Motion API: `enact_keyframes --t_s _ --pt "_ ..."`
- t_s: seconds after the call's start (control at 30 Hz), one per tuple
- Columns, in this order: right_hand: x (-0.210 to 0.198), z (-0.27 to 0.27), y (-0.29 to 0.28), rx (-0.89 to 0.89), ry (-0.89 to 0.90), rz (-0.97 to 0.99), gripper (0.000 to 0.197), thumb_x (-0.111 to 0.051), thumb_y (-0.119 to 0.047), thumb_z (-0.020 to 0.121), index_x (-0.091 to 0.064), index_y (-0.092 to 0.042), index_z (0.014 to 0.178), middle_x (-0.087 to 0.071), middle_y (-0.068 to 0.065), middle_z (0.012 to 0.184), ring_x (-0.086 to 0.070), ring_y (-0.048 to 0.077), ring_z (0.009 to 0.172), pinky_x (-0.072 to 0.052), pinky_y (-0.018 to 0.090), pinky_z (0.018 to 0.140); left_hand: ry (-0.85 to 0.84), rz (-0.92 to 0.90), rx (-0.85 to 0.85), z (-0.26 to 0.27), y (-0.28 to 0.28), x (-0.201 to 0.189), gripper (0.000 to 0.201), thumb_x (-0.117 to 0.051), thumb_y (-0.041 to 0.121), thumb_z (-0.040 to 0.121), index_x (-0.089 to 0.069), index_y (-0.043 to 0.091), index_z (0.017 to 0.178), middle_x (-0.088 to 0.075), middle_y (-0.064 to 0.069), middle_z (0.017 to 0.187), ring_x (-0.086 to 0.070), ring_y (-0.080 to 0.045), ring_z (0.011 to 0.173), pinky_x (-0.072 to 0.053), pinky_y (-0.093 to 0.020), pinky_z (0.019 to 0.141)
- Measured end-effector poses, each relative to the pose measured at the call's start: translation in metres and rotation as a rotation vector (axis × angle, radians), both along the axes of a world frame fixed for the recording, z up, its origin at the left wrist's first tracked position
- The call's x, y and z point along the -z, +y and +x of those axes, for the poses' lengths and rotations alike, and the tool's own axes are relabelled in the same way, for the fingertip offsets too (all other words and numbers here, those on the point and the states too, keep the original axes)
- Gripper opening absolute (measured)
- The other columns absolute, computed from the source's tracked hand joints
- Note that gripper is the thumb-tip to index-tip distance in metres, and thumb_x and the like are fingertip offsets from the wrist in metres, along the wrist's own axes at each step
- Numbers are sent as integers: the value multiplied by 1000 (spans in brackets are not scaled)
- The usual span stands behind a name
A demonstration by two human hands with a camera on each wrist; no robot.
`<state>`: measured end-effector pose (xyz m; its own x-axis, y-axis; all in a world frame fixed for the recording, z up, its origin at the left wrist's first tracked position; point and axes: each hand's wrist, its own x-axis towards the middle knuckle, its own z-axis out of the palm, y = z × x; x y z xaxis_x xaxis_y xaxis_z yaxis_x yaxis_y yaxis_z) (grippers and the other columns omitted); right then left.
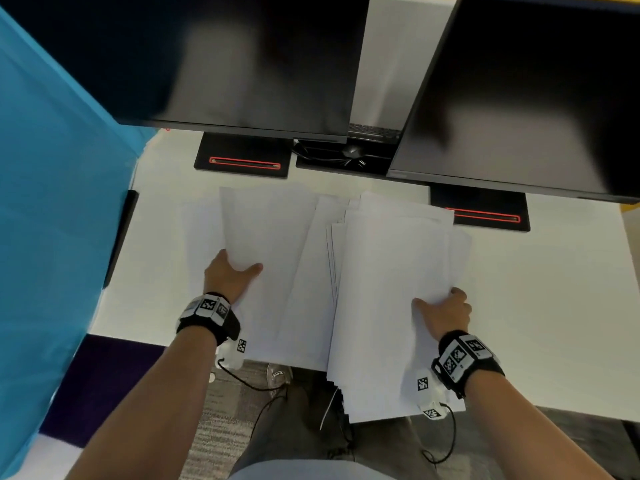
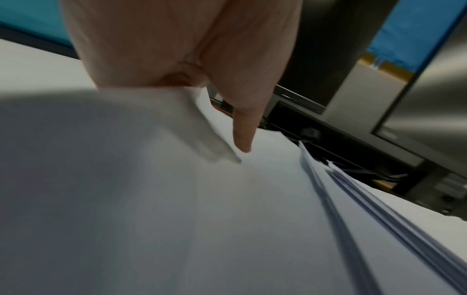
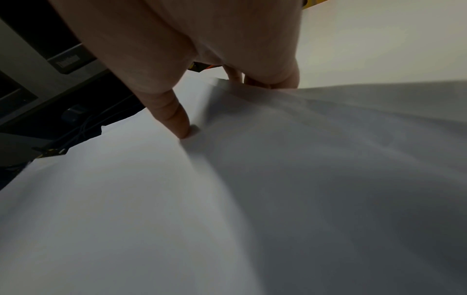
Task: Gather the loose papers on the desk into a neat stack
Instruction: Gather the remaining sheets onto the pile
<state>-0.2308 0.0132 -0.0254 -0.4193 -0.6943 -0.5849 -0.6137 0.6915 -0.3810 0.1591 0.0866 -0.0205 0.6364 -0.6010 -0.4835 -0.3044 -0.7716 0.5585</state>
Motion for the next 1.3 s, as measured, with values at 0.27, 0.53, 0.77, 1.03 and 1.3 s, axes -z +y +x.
enact_keyframes --t_s 0.27,0.53,0.77,1.03,1.3 --pt "2 -7 -3 57 1 -26 95 -77 -36 73 -23 -11 148 -34 19 142 -42 42 127 -44 53 101 -40 -21 -134 0 -15 1 103 -75 74 52 -52 12 130 -60 -11 125 -61 -32 112 -54 -44 93" --pt "6 2 -20 -79 -116 -127 90 -80 -29 75 -30 -6 145 -44 16 143 -44 36 133 -38 46 111 97 25 -18 -18 -35 -10 57 -85 38 70 -67 5 113 -70 -11 113 -65 -29 104 -49 -31 83" --pt "8 6 -18 -71 -16 -96 90 -80 -25 72 -30 -7 145 -43 17 142 -41 38 133 -40 49 108 170 -145 -20 -29 -22 -43 45 -81 27 78 -65 6 115 -69 -6 105 -66 -23 93 -50 -28 80" --pt "-5 13 -30 19 -13 35 97 -88 -24 68 -27 -2 140 -41 21 141 -48 42 126 -46 46 100 -98 -497 90 -16 4 -172 35 -79 24 80 -68 9 110 -68 -5 98 -66 -16 87 -50 -28 76" --pt "-11 3 -27 12 -145 35 62 -90 -26 63 -65 1 112 -70 17 111 -66 33 96 -56 37 85 345 -652 104 -29 -15 -183 25 -73 10 84 -71 9 109 -76 9 94 -73 -11 91 -59 -28 79"
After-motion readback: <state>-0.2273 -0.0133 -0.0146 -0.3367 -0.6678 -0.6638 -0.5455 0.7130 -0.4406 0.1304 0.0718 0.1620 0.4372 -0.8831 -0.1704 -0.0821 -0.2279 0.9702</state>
